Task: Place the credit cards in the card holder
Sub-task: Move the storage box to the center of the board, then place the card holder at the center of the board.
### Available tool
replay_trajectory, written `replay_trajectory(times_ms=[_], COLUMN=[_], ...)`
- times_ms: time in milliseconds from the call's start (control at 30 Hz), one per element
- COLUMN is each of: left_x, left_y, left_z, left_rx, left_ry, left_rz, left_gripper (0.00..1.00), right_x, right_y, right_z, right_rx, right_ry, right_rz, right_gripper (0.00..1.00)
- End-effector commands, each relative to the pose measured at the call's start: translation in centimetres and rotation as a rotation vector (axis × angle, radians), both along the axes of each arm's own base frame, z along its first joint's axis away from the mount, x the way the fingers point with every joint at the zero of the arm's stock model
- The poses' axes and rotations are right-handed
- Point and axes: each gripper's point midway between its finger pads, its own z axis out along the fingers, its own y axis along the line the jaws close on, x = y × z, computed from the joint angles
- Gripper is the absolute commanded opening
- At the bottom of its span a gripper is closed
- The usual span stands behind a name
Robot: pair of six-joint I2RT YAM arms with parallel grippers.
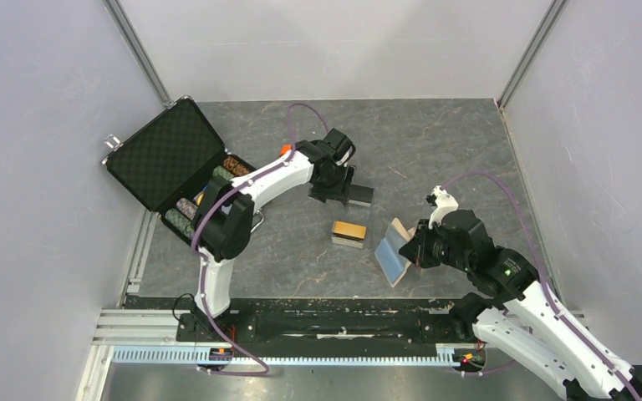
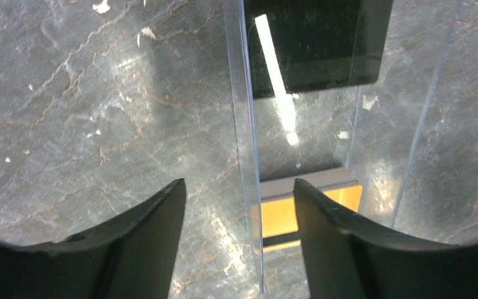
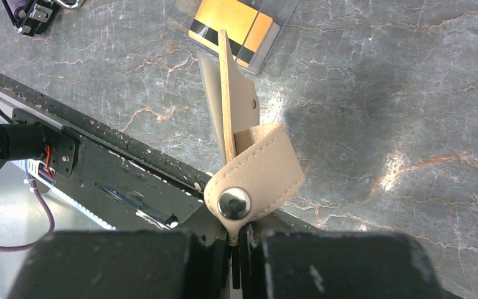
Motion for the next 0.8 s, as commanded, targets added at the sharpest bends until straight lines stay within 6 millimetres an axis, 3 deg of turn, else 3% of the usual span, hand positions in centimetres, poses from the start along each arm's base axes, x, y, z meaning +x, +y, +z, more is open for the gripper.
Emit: replay_trajectory(times_ms=[0, 133, 367, 533, 767], left_x=[-0.6, -2.4, -7.1, -8.1, -7.7], left_y=[0.0, 1.0, 2.8, 2.1, 0.5], left_z=[5.2, 6.7, 3.8, 2.5, 2.4], left_rx=[-0.091, -0.152, -0.259, -0.369, -0.404], left_ry=[-0.089, -0.091, 0.011, 0.037, 0.027], left_rz=[-0.034, 0.057, 0.261, 0.367, 0.382], left_gripper=[0.75, 0.80, 0.81, 0.83, 0.83], right_x=[0.8, 0.9, 1.3, 1.3, 1.2], right_y=[0.6, 0.8, 0.9, 0.9, 0.9], right_z=[1.0, 1.0, 0.9, 0.8, 0.9], right_rx=[0.027, 0.026, 0.013, 0.013, 0.020], right_ry=[-0.053, -0.049, -0.046, -0.044, -0.049], right_rz=[0.012, 0.013, 0.014, 0.016, 0.012], right_gripper=[0.00, 0.00, 0.00, 0.00, 0.00])
